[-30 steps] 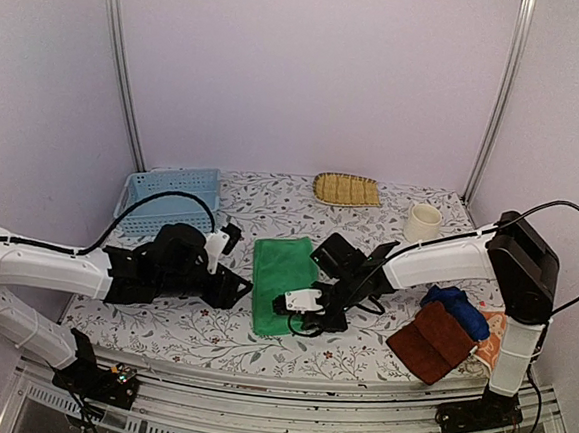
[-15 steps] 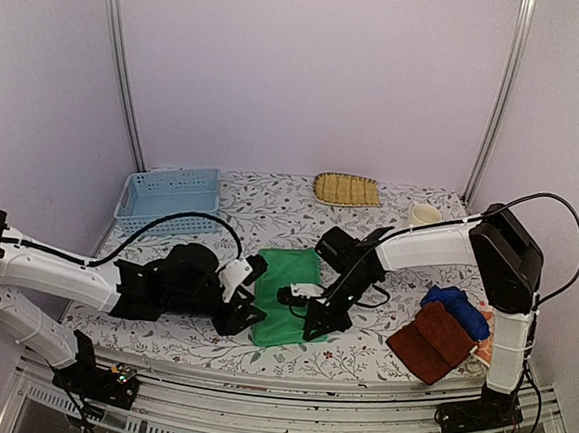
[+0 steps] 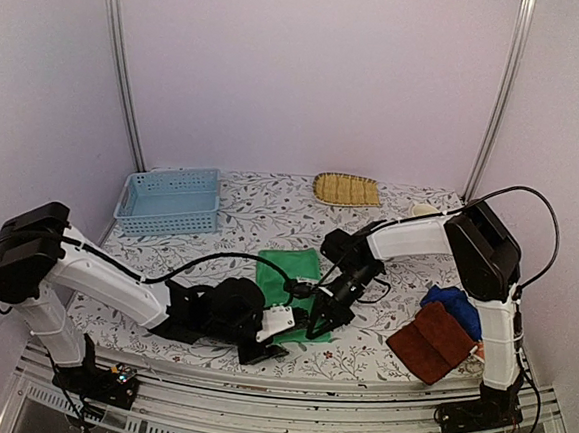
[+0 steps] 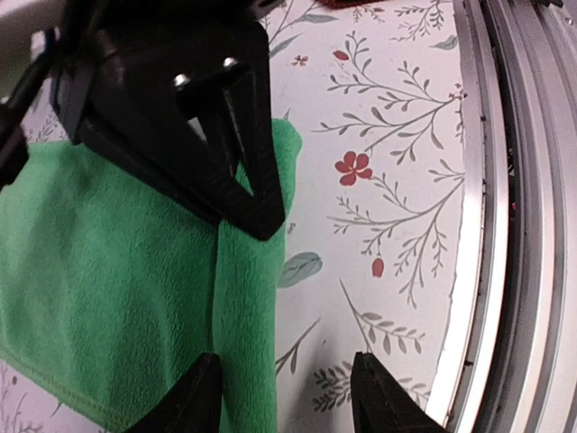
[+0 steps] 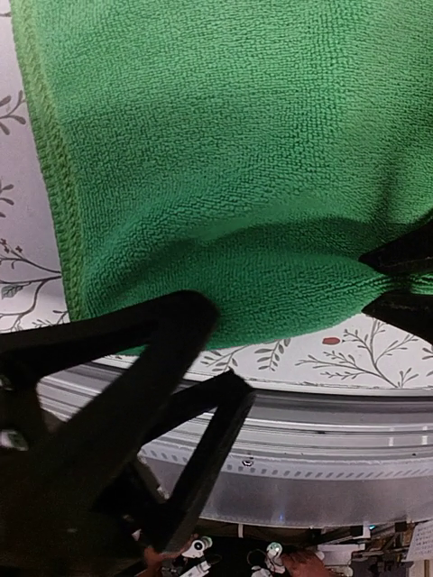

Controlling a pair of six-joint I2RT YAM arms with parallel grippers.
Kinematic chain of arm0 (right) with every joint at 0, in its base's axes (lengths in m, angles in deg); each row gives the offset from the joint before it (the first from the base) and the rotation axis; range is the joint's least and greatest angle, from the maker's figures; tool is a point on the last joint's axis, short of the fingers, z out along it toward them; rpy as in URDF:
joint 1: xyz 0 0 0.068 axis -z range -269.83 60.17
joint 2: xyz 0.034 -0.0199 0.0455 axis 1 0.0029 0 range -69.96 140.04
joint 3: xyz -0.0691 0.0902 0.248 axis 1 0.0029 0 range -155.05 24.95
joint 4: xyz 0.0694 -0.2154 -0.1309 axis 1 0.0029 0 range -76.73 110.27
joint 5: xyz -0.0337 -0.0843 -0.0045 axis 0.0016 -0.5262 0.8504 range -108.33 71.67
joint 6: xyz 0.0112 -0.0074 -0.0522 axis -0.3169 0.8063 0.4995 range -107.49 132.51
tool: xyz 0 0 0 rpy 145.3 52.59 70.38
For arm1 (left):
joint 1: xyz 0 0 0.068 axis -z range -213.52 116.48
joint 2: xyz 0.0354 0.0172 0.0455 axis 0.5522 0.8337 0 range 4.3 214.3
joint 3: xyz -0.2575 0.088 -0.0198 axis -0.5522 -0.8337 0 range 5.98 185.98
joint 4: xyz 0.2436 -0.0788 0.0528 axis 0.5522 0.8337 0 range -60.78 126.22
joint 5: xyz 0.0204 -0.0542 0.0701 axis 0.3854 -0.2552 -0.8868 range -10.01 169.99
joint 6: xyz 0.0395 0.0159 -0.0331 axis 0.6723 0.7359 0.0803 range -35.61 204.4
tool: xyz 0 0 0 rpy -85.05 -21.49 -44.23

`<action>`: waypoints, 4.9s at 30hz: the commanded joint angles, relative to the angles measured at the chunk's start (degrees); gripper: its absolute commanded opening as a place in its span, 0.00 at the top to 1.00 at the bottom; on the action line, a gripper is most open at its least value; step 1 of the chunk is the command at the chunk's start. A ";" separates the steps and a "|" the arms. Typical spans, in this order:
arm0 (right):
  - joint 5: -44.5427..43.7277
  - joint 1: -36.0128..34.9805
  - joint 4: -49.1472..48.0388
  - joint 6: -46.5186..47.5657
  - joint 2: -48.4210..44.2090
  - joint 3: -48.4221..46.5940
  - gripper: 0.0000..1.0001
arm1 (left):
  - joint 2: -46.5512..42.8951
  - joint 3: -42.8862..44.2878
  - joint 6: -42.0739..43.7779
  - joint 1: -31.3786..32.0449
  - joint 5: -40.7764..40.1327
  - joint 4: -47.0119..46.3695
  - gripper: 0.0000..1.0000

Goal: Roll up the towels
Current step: Pick up the towel from the center of the board, then roll the towel at the center of the board.

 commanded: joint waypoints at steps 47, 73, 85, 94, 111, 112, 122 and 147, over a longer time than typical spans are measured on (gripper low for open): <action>-21.98 -6.19 -23.32 2.77 -31.08 26.30 0.56 | 20.43 15.69 -30.89 -16.07 47.99 4.59 1.00; -31.84 -14.28 -32.87 6.46 -21.50 28.28 0.63 | 23.49 6.25 -48.09 -18.87 49.55 -13.90 1.00; -22.39 -14.06 -23.21 5.18 -17.42 25.34 0.94 | 7.05 0.80 -34.75 -18.86 34.37 -4.91 0.69; -0.50 -7.35 -0.77 2.96 -4.45 9.53 0.96 | -13.70 -13.56 -19.90 -2.79 1.28 -6.93 0.64; 4.81 -3.25 11.11 0.76 11.35 -3.53 0.96 | 2.56 1.47 3.25 11.05 -12.24 -0.84 0.65; 4.89 -3.22 11.21 0.71 11.33 -3.53 0.96 | 3.82 2.62 3.37 11.07 -12.55 -0.41 0.65; 5.16 -3.21 10.89 0.30 10.17 -3.19 0.96 | 9.18 5.65 3.55 11.44 -19.97 0.86 0.81; -12.50 4.36 -19.54 -0.96 -37.98 27.78 0.60 | 16.40 14.32 -16.17 -8.59 30.90 12.85 1.00</action>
